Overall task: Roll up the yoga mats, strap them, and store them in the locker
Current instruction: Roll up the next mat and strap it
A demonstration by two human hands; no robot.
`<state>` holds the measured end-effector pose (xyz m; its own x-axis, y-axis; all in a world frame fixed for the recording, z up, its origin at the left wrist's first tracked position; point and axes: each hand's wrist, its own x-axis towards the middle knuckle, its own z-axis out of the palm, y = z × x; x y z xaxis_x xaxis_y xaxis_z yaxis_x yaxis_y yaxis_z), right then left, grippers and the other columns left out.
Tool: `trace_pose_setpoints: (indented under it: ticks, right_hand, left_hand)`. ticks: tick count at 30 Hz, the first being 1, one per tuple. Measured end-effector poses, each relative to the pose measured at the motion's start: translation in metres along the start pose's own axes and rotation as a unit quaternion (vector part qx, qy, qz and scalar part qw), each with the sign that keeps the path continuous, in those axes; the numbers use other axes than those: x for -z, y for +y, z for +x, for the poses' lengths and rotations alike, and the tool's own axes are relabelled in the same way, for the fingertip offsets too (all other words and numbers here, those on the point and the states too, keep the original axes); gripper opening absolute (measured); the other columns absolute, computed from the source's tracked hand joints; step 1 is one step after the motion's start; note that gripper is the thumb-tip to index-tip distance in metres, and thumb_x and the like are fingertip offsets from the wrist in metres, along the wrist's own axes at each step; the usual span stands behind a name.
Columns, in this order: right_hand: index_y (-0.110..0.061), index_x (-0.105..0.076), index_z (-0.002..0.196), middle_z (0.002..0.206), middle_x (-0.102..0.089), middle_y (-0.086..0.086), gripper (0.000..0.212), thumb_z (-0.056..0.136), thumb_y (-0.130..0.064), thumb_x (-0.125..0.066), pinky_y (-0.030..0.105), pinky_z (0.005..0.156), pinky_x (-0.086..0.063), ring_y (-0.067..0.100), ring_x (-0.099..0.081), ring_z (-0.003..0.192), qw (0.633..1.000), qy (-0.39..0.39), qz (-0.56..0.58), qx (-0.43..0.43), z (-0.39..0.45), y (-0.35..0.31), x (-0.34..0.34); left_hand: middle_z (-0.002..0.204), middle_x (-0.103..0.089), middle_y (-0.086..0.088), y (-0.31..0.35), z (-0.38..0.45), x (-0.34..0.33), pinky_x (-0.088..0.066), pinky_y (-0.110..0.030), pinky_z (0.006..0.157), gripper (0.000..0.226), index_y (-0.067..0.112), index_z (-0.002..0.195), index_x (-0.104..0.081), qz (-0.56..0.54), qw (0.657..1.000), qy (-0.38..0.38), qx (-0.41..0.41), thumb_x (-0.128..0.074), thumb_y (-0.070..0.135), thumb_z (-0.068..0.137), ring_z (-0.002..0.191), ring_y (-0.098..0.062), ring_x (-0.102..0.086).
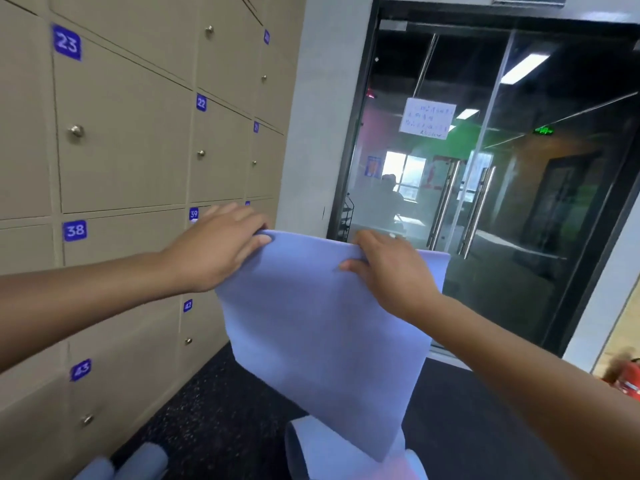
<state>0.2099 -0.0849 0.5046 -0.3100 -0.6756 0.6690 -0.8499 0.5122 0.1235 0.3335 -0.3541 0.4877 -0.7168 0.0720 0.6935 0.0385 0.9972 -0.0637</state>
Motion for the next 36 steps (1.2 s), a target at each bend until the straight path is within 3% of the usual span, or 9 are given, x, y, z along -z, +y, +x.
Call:
trace_pose_setpoints:
  ticks: [3,6,11,13,16,19,27,32,36]
  right_hand:
    - [-0.014,-0.057,0.095,0.090,-0.061,0.001,0.032,0.099,-0.046,-0.058,0.035,0.068,-0.027,0.028,-0.054,0.084,0.999,0.011,0.010,0.042,-0.026,-0.033,0.008]
    - [-0.015,-0.061,0.089,0.081,-0.055,0.001,0.024,0.097,-0.036,-0.054,0.040,0.064,-0.045,0.028,-0.052,0.073,0.995,0.036,0.006,0.091,-0.078,-0.061,-0.007]
    - [-0.015,-0.068,0.099,0.090,-0.060,0.001,0.018,0.101,-0.020,-0.051,0.043,0.066,-0.049,0.027,-0.057,0.076,0.991,-0.033,0.045,0.121,-0.197,-0.099,-0.039]
    - [-0.014,-0.070,0.101,0.091,-0.062,0.001,0.018,0.101,-0.018,-0.053,0.042,0.065,-0.051,0.027,-0.059,0.077,0.988,-0.046,0.067,0.128,-0.237,-0.111,-0.041]
    - [-0.012,-0.072,0.102,0.092,-0.064,0.001,0.034,0.108,-0.026,-0.041,0.042,0.065,-0.053,0.027,-0.062,0.078,0.985,-0.070,0.109,0.111,-0.276,-0.121,-0.041]
    - [-0.012,-0.072,0.102,0.093,-0.065,0.000,0.031,0.106,-0.027,-0.045,0.042,0.068,-0.053,0.026,-0.062,0.080,0.983,-0.099,0.134,0.075,-0.300,-0.127,-0.041]
    - [-0.018,-0.069,0.097,0.092,-0.064,-0.009,0.023,0.098,-0.033,-0.052,0.026,0.076,-0.046,0.017,-0.062,0.084,0.970,-0.138,0.198,-0.041,-0.341,-0.137,-0.043]
    - [-0.022,-0.067,0.103,0.097,-0.062,-0.012,0.024,0.102,-0.030,-0.045,0.022,0.079,-0.044,0.011,-0.059,0.089,0.956,-0.185,0.218,-0.068,-0.368,-0.145,-0.049]
    - [-0.019,-0.071,0.099,0.092,-0.065,-0.010,0.025,0.099,-0.029,-0.049,0.023,0.078,-0.045,0.010,-0.058,0.089,0.955,-0.182,0.219,-0.079,-0.384,-0.151,-0.057]
  left_hand:
    - [0.088,-0.048,0.007,0.012,-0.048,0.014,-0.033,-0.036,0.077,0.032,0.024,0.091,-0.048,-0.025,1.000,0.014,0.001,-0.027,0.044,0.104,0.084,-0.020,-0.042]
    - [0.087,-0.044,0.011,0.030,-0.114,0.011,-0.029,-0.032,0.072,0.018,0.033,0.090,-0.043,-0.070,0.997,-0.008,0.019,-0.034,0.039,0.104,0.081,-0.015,-0.040]
    - [0.086,-0.053,0.010,0.080,-0.234,-0.012,-0.034,-0.029,0.071,0.029,0.024,0.088,-0.060,-0.168,0.981,-0.071,0.060,-0.039,0.038,0.102,0.079,-0.008,-0.044]
    - [0.089,-0.053,0.016,0.100,-0.273,-0.013,-0.037,-0.026,0.075,0.028,0.027,0.091,-0.061,-0.201,0.970,-0.106,0.082,-0.040,0.042,0.102,0.081,-0.004,-0.047]
    - [0.091,-0.052,0.026,0.122,-0.309,-0.012,-0.037,-0.014,0.079,0.023,0.035,0.091,-0.060,-0.241,0.955,-0.142,0.102,-0.043,0.046,0.101,0.087,0.003,-0.050]
    - [0.090,-0.053,0.028,0.134,-0.326,-0.015,-0.035,-0.008,0.079,0.018,0.036,0.091,-0.061,-0.270,0.941,-0.168,0.114,-0.048,0.047,0.098,0.086,0.007,-0.050]
    - [0.096,-0.058,0.023,0.148,-0.352,-0.025,-0.039,-0.011,0.078,0.016,0.044,0.094,-0.058,-0.284,0.919,-0.240,0.132,-0.048,0.056,0.091,0.091,0.001,-0.055]
    - [0.096,-0.057,0.026,0.153,-0.364,-0.032,-0.043,-0.023,0.079,0.017,0.045,0.095,-0.059,-0.295,0.901,-0.287,0.135,-0.045,0.055,0.096,0.093,0.000,-0.055]
    - [0.088,-0.055,0.024,0.162,-0.366,-0.037,-0.045,-0.024,0.070,0.021,0.042,0.089,-0.056,-0.249,0.913,-0.295,0.128,-0.039,0.050,0.100,0.087,-0.001,-0.052]
